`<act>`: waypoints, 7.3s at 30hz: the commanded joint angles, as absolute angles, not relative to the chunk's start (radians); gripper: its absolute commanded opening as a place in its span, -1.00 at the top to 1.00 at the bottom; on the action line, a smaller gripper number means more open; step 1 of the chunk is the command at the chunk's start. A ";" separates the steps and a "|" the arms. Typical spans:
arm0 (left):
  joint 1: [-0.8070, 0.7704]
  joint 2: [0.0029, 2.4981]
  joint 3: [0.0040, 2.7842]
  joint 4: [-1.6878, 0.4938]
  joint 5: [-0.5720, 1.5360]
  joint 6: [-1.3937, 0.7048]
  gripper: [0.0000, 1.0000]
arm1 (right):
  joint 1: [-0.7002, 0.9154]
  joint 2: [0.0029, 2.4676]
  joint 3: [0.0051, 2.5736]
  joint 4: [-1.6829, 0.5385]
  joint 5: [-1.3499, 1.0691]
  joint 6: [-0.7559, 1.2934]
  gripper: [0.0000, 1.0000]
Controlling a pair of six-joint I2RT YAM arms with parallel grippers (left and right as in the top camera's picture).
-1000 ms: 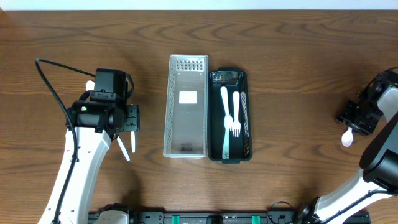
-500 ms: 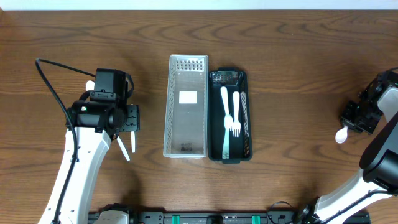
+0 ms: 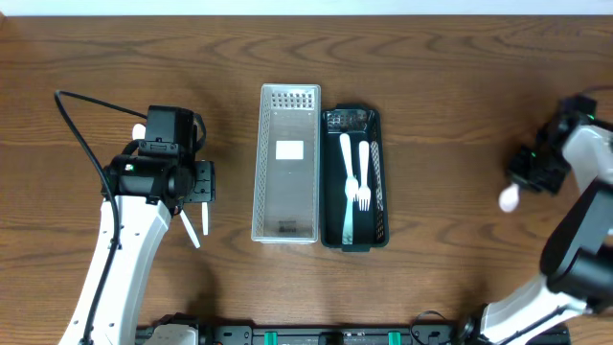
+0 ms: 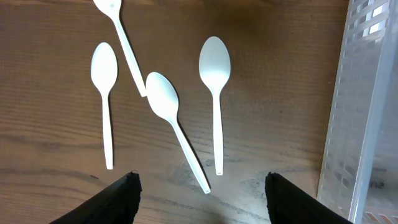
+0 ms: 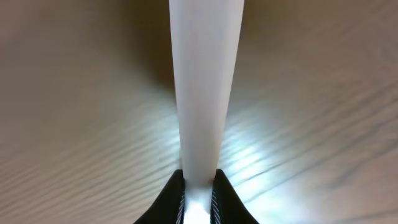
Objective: Pack container
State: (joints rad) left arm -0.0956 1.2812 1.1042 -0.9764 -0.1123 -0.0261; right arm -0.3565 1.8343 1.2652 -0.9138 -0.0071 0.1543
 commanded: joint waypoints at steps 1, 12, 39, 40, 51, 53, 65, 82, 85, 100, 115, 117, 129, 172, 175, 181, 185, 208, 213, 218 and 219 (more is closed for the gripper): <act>-0.094 1.287 1.117 -0.979 -0.121 -0.024 -0.33 | -0.217 1.671 1.317 -0.934 -0.038 0.179 0.95; -0.094 1.287 1.117 -0.979 -0.121 -0.024 -0.33 | 0.335 1.522 1.326 -0.938 -0.038 0.367 0.94; -0.094 1.285 1.117 -0.987 -0.121 -0.024 -0.96 | 0.561 1.767 1.433 -0.873 -0.017 0.299 -0.11; -0.094 1.282 1.117 -0.987 -0.120 -0.024 -0.96 | 0.551 1.755 1.467 -0.889 -0.003 0.296 -0.11; -0.094 1.347 1.141 -0.933 -0.041 -0.082 -0.96 | 0.249 1.571 1.667 -1.063 0.075 0.303 -0.32; -0.094 1.412 1.140 -0.929 -0.041 -0.085 -0.96 | 0.178 1.566 1.667 -1.116 0.074 0.302 -0.35; -0.005 1.752 1.134 -0.834 0.100 -0.072 -0.96 | -0.022 1.577 1.560 -1.190 0.075 0.256 -0.40; 0.023 1.870 1.088 -0.775 0.116 -0.050 -0.96 | -0.021 1.577 1.503 -1.160 0.075 0.257 -0.40; 0.023 1.883 1.088 -0.775 0.112 -0.050 -0.96 | -0.021 1.577 1.503 -1.160 0.075 0.257 -0.40; 0.023 1.884 1.088 -0.780 0.112 -0.050 0.34 | -0.021 1.577 1.503 -1.160 0.075 0.257 -0.41; 0.023 1.884 1.089 -0.779 0.112 -0.050 0.88 | -0.021 1.577 1.503 -1.159 0.075 0.256 -0.42; 0.022 1.881 1.096 -0.785 0.112 -0.050 0.88 | -0.021 1.577 1.503 -1.160 0.075 0.256 -0.42; -0.153 1.638 1.382 -1.080 0.112 -0.096 0.88 | -0.021 1.577 1.503 -1.155 0.075 0.256 -0.42; 0.102 1.378 1.376 -1.129 -0.002 -0.313 -0.86 | -0.021 1.577 1.503 -1.143 0.078 0.238 -0.43; 0.183 1.385 1.307 -1.116 0.019 -0.312 -0.91 | -0.021 1.577 1.503 -1.141 0.078 0.238 -0.43; 0.224 1.446 1.118 -1.008 0.061 -0.282 -0.94 | -0.021 1.577 1.503 -1.140 0.078 0.238 -0.43; 0.223 1.508 1.023 -0.918 0.076 -0.282 -0.94 | -0.021 1.577 1.503 -1.141 0.078 0.238 -0.43; 0.223 1.777 0.969 -0.735 0.146 -0.222 -0.93 | -0.021 1.577 1.503 -1.144 0.078 0.237 -0.43; 0.223 1.777 0.969 -0.738 0.146 -0.222 -0.70 | -0.021 1.577 1.503 -1.144 0.078 0.237 -0.43; 0.223 1.777 0.969 -0.743 0.146 -0.222 0.25 | -0.021 1.577 1.503 -1.144 0.078 0.238 -0.43; 0.223 1.777 0.969 -0.743 0.146 -0.222 0.42 | -0.021 1.577 1.503 -1.144 0.078 0.237 -0.43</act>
State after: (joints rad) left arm 0.2211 1.7638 0.9745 -0.7361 0.1406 -0.2344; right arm -0.0154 1.5700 1.5040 -1.1423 0.0715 0.2512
